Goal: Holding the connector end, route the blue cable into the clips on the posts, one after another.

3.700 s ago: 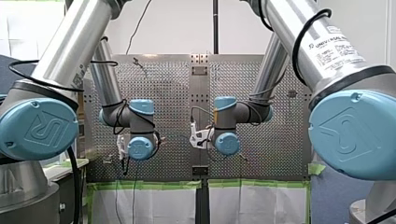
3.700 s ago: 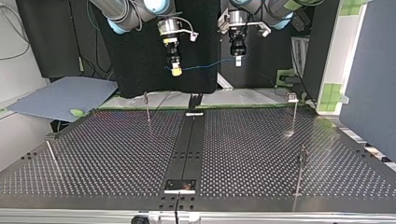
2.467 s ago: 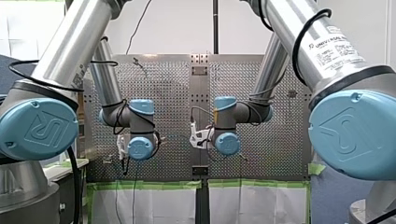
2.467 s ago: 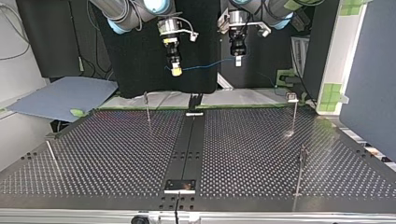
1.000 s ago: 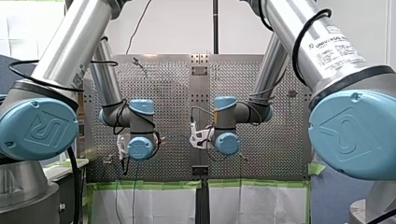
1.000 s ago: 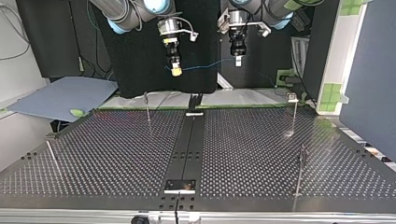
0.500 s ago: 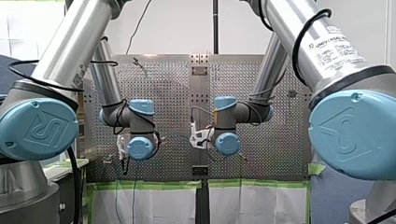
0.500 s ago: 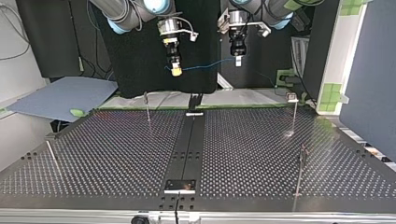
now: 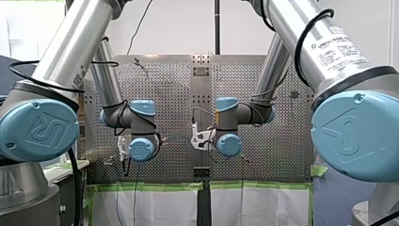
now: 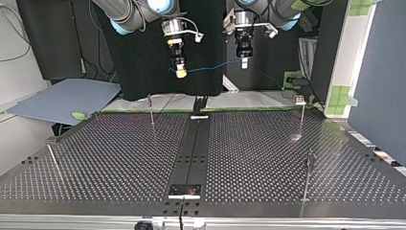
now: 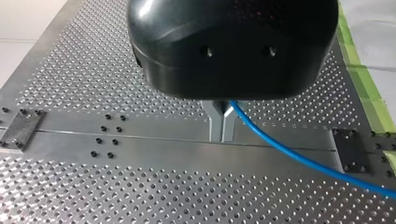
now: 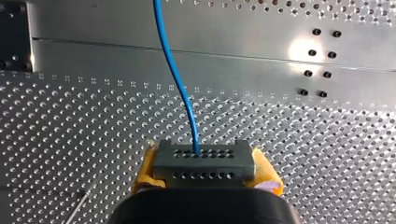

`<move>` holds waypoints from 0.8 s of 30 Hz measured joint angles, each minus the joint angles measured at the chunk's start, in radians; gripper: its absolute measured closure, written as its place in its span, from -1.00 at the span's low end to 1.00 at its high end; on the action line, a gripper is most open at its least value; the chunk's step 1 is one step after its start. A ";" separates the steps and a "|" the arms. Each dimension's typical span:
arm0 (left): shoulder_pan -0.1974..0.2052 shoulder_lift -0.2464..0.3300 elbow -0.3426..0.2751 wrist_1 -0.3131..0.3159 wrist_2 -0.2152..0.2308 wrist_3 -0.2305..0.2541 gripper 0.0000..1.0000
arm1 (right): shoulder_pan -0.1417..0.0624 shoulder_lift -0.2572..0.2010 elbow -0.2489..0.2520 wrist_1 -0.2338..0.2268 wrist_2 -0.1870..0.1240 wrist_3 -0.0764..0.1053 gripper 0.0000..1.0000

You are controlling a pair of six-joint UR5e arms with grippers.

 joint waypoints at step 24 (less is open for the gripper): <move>0.012 0.002 -0.001 -0.013 0.004 -0.001 1.00 | -0.006 0.009 -0.007 0.010 0.009 0.009 1.00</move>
